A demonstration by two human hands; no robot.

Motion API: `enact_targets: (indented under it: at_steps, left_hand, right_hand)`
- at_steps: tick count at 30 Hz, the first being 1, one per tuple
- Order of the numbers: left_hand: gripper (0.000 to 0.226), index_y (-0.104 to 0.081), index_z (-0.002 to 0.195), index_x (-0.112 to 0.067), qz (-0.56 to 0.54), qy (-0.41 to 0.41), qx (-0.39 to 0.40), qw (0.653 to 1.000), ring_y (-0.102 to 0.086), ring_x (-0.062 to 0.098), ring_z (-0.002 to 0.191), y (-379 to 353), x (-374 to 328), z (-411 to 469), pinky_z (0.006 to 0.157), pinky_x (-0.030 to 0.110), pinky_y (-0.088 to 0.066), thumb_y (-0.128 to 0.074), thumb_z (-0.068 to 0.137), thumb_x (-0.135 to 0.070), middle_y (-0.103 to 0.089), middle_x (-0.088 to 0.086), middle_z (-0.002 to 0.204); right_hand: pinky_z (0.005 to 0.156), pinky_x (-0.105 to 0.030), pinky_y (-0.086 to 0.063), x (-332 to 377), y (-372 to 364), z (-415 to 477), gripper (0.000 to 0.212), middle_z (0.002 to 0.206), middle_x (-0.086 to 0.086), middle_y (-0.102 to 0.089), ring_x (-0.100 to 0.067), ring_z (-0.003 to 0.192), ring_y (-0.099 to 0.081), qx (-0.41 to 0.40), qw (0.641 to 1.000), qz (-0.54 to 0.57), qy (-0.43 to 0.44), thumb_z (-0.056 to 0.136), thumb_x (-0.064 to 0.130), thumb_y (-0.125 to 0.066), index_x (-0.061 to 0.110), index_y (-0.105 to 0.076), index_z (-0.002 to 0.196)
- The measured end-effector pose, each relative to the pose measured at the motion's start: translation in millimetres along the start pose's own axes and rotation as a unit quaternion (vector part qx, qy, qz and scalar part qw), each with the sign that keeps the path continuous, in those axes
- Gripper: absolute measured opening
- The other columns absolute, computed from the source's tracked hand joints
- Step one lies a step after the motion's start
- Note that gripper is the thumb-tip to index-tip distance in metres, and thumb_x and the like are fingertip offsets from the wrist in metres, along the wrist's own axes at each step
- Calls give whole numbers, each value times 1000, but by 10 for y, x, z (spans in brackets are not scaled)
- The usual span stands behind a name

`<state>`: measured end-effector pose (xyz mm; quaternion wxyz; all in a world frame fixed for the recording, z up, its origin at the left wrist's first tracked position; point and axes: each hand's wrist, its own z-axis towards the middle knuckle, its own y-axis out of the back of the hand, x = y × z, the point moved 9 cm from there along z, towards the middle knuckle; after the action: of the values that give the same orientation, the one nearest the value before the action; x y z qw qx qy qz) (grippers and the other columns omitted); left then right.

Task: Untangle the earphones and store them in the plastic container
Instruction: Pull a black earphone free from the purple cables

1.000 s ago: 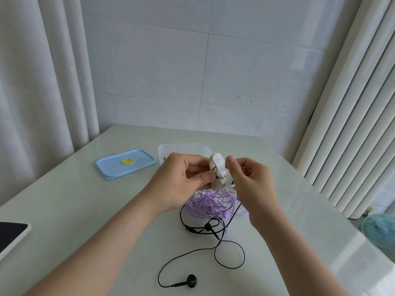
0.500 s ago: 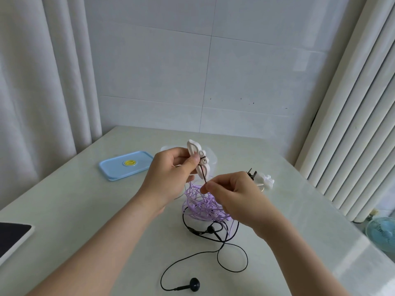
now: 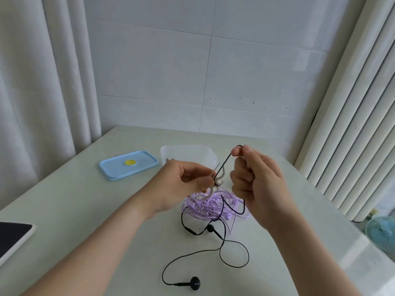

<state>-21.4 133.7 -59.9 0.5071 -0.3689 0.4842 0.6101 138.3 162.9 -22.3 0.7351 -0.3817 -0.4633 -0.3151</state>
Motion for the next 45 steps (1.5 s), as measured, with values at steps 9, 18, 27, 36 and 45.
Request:
enact_targets:
  at_steps: [9,18,27,36,45]
  left_hand:
    - [26,-79,117,-15,31,-18,36,999,-77,18,102,-135,-96,-30,94,32,-58,-82,91,-14,-82,2,106]
    - [20,-76,111,-1,-116,-44,-90,988,-79,33,98,126,-209,-16,88,43,-65,-76,92,-3,-80,16,103]
    - [14,-75,103,-14,-26,5,-167,986,-79,29,91,282,-35,-6,78,35,-65,-80,93,-23,-76,10,100]
    - [16,-75,110,-22,56,-48,-55,996,-75,25,93,113,-158,5,94,45,-60,-78,95,-24,-78,0,100]
    - [22,-76,113,-18,88,-56,-19,994,-75,14,99,-36,-167,10,93,39,-60,-79,93,-8,-80,-5,104]
  right_hand:
    - [51,-29,-22,-42,357,49,36,56,-1,-32,-18,50,-25,-164,947,-271,53,108,33,-54,19,-68,79]
    - [46,-21,-26,-179,230,62,25,42,8,-41,-9,42,-28,-82,883,-462,13,97,22,-67,17,-80,76]
    - [48,-20,-25,-179,-183,-67,28,50,2,-32,-12,48,-24,57,904,-423,43,99,13,-59,7,-77,78]
    - [54,-42,-19,-87,-2,-10,34,58,-3,-33,-25,57,-23,-38,968,-240,67,108,28,-58,17,-78,83]
    - [57,-32,-31,-37,441,55,33,58,-4,-40,-20,55,-36,-196,936,-287,56,105,33,-60,19,-76,79]
